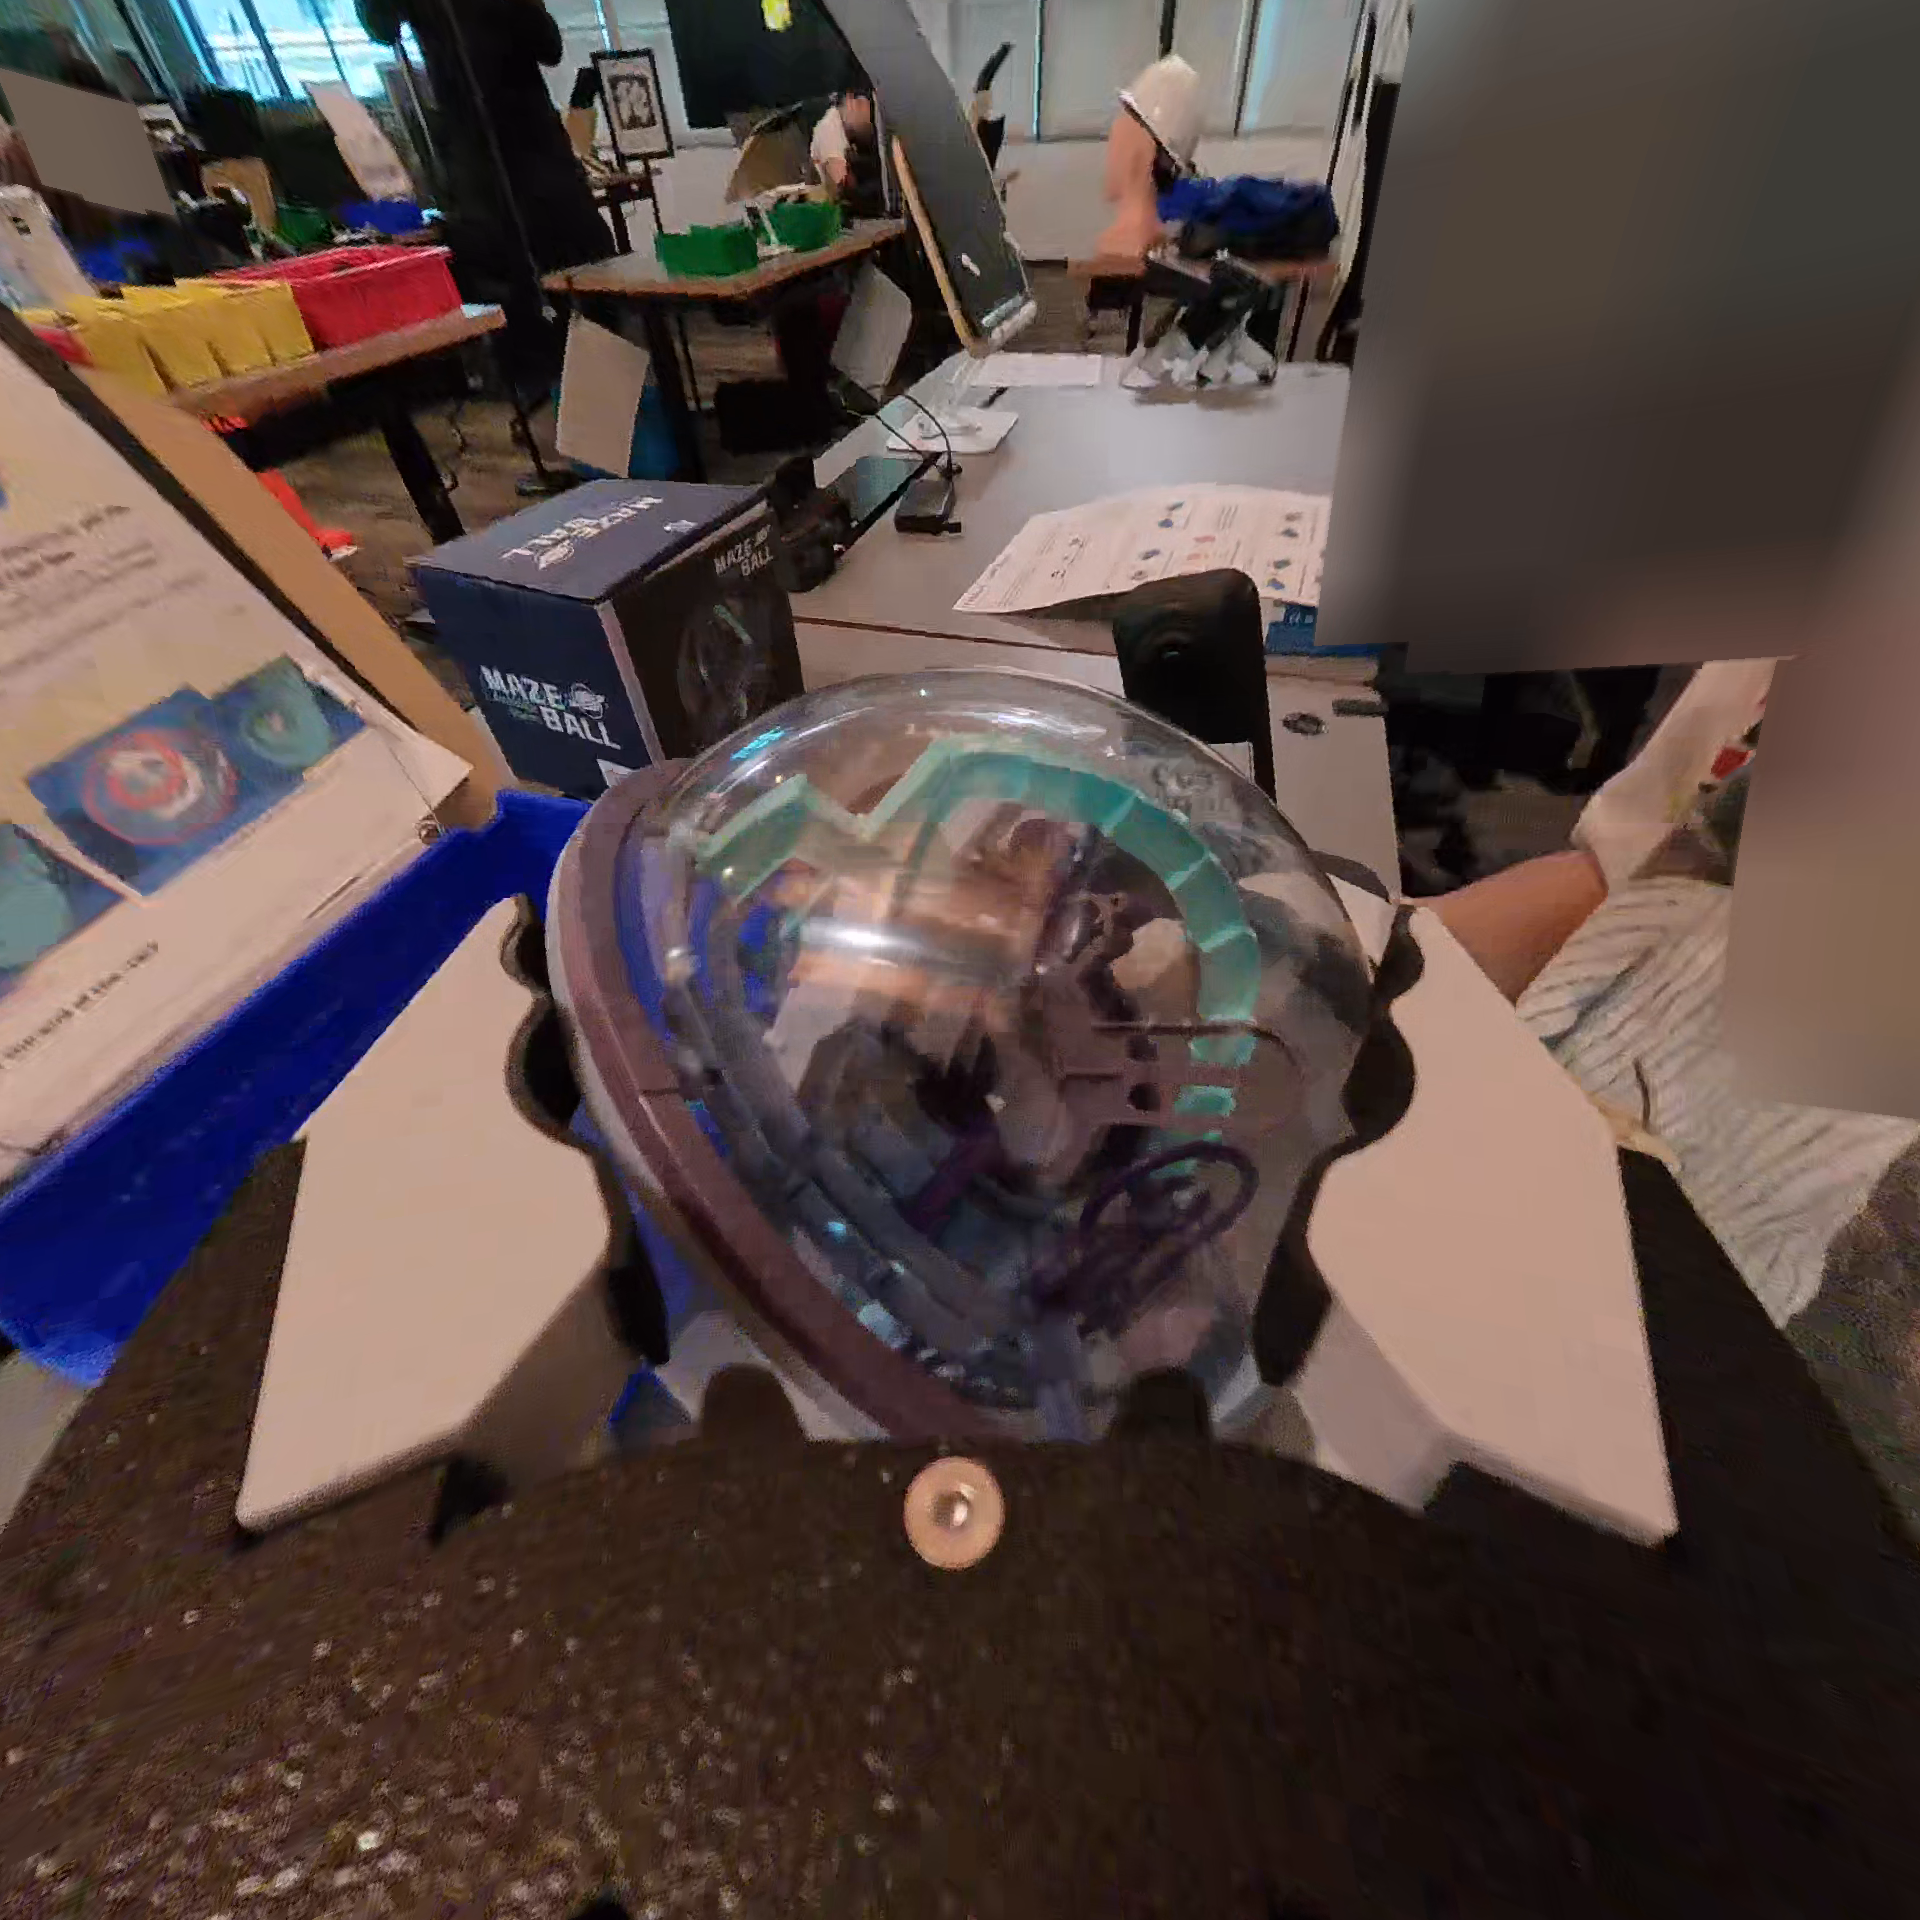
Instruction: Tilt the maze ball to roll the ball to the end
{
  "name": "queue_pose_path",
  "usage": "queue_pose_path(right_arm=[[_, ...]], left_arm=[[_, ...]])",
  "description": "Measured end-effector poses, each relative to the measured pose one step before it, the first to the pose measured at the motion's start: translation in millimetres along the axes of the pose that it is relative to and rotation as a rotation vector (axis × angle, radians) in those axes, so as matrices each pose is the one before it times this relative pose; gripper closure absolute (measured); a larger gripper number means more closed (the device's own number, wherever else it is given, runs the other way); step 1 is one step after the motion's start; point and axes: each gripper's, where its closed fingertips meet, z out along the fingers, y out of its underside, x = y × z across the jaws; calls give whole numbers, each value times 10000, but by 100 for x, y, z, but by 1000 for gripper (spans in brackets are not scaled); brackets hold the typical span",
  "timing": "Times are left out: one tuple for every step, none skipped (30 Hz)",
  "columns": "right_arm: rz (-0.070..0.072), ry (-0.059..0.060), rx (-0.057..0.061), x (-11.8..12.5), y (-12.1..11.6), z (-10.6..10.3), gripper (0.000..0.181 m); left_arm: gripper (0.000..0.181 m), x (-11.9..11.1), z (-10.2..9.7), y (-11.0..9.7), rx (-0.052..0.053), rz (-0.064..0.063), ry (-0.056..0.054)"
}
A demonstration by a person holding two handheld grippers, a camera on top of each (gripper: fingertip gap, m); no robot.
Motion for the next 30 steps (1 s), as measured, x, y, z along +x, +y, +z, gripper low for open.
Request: queue_pose_path(right_arm=[[43, 132, 96, 522, 242, 10, 22], [-71, 20, -4, 198, 315, 5, 22], [2, 56, 68, 171, 200, 30, 22], [149, 110, 150, 270, 82, 5, 23], [167, 130, 166, 286, 17, -45, 22], [40, 89, 136, 160, -29, -101, 23], [-62, 8, 25, 48, 50, -83, 22], [-85, -35, -83, 10, 149, -42, 22], [-85, -14, -77, 54, 74, -15, 22], [-78, 8, 14, 95, -96, 3, 22], [-56, 17, 97, 153, -224, -12, 22], [-26, 20, 111, 182, -243, -13, 22], [1, 1, 119, 82, -354, 12, 22], [3, -46, 186, -416, -938, -18, 23], [-459, -187, 283, -1411, -1732, -84, 22], [-1149, -343, 209, -1706, -1560, -46, 22], [-318, -156, 4, -306, -424, 135, 22], [846, 168, -232, 1267, 1141, 114, 22], [1075, 372, -294, 1808, 1681, -101, 22], [586, 317, -3, 1158, 951, -284, 22], [-26, 66, 200, 117, 217, -360, 23], [-276, -106, 56, -405, 83, -285, 22], [-75, -64, -96, -229, 231, -68, 22], [131, 66, 15, 166, 163, 65, 22], [168, 116, 131, 395, 75, 55, 22], [177, 55, 100, 397, 91, -12, 22], [46, -34, -53, 275, 236, -45, 22], [25, -39, -124, 238, 311, -24, 22], [79, 15, -53, 255, 190, 40, 22], [31, 44, 74, 282, 11, 49, 22]], left_arm=[[33, -493, -87, 657, 313, -366, -26], [33, -197, -160, 434, 280, -131, -39], [33, -214, -127, 332, 253, -196, -17], [33, -323, -34, 282, 221, -304, -8], [33, -271, 40, 224, 160, -279, 12], [33, -105, 66, 115, 96, -103, 37], [33, 27, 57, 71, 13, 80, 42], [33, 43, 22, 45, -36, 148, 36], [33, -22, 46, 1, -5, 100, 38], [33, -80, 54, -52, 74, 25, 26], [33, -135, 98, -67, 109, -39, 7], [33, -162, 111, -80, 93, -64, -5], [33, -47, 121, -277, 113, -65, -36], [33, 496, 121, -844, 217, -63, -87], [33, 1480, 27, -1489, 378, 383, 44], [33, 1551, -70, -1327, 288, 797, 207], [33, 79, 13, -333, -9, 190, -3], [33, -1419, 126, 1064, -332, -618, -244], [33, -1715, 238, 1691, -379, -936, -203], [33, -928, 214, 1183, -77, -630, -61], [33, 83, 24, 548, 118, -100, 20], [33, 457, -123, 217, 92, 188, 35], [33, 164, -152, 119, 42, 81, -1], [33, -246, -56, 126, 24, -142, -6], [33, -405, 70, 175, -14, -203, -11], [33, -341, 136, 162, -83, -82, -39], [33, -207, 112, 177, -159, 88, -23], [33, -206, 66, 173, -150, 94, -11], [33, -244, 52, 123, -61, -20, -6], [33, -302, 65, 103, 3, -87, 7]])
